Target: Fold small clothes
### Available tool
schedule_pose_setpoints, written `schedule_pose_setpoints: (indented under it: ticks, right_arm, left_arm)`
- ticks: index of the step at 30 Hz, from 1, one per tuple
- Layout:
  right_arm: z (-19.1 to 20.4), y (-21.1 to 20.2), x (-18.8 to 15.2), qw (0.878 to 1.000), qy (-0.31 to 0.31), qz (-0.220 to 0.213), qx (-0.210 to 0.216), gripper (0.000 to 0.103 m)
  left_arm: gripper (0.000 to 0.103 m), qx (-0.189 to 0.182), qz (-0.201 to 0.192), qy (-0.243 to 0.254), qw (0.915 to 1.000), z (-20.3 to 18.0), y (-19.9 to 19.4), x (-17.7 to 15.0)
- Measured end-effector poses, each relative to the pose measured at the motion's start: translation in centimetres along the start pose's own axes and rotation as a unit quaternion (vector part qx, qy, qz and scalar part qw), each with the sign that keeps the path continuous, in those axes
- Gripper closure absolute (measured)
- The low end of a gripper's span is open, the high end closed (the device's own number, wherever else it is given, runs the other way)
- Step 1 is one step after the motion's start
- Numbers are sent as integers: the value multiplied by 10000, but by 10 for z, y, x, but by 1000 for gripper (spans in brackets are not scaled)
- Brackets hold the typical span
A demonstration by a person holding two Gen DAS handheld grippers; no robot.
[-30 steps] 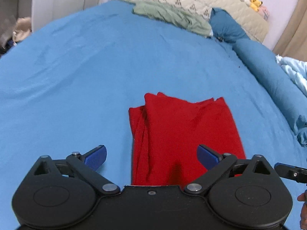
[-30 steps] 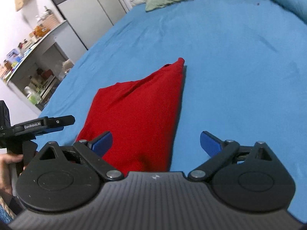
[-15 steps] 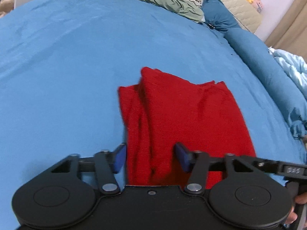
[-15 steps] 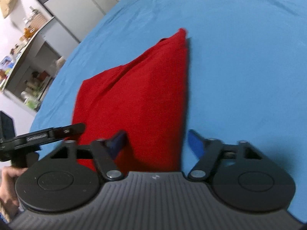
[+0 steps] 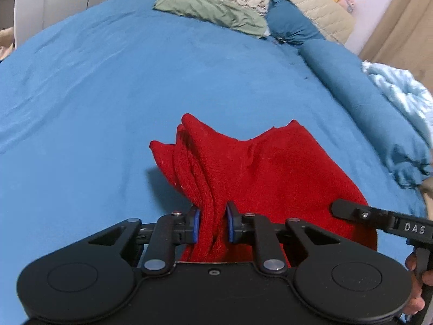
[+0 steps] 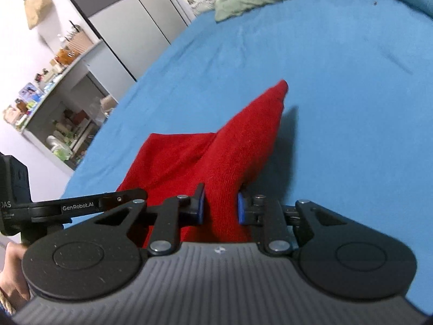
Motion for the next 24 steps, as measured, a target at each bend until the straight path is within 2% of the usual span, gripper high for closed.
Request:
schedule_pose_setpoints:
  ticks: [6, 11, 14, 16, 19, 21, 22, 23, 24]
  right_arm:
    - [-33, -82, -31, 9998, -174, -102, -83, 66]
    - [-67, -111, -73, 9992, -246, -63, -321, 65]
    - [-91, -103, -99, 9987, -13, 146, -496, 65]
    - [-107, -95, -114, 9980, 154, 191, -577, 65]
    - [-130, -86, -130, 9973, 562, 192, -441, 65]
    - [-135, -82, -136, 9973, 606, 171, -387, 63]
    - [-135, -82, -136, 9974, 594, 148, -374, 62]
    - [-134, -83, -136, 9976, 577, 137, -371, 57]
    - [-133, -85, -134, 9975, 584, 132, -387, 53]
  left_arm:
    - [83, -36, 30, 633, 9980, -84, -22, -51]
    - [83, -39, 207, 878, 9959, -124, 3, -104]
    - [82, 46, 401, 852, 9955, -128, 27, -126]
    - [82, 218, 365, 831, 9956, -124, 33, -135]
    - [82, 183, 353, 649, 9971, -114, 38, -139]
    - [81, 145, 339, 646, 9972, -115, 40, -139]
    - [78, 152, 331, 687, 9970, -116, 41, -137]
    - [71, 197, 306, 740, 9966, -116, 38, -137]
    - [70, 269, 253, 804, 9961, -115, 31, -141]
Point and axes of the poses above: each gripper's, at about its wrist camera, not at the fingertips, and y roughly the way its jaws point, z to its left, x to its top, the point moved 3 cm from there along y, roughly the way its jaws point, and after that the axes turned 12 degrees about -x, right-handed, at the moved point
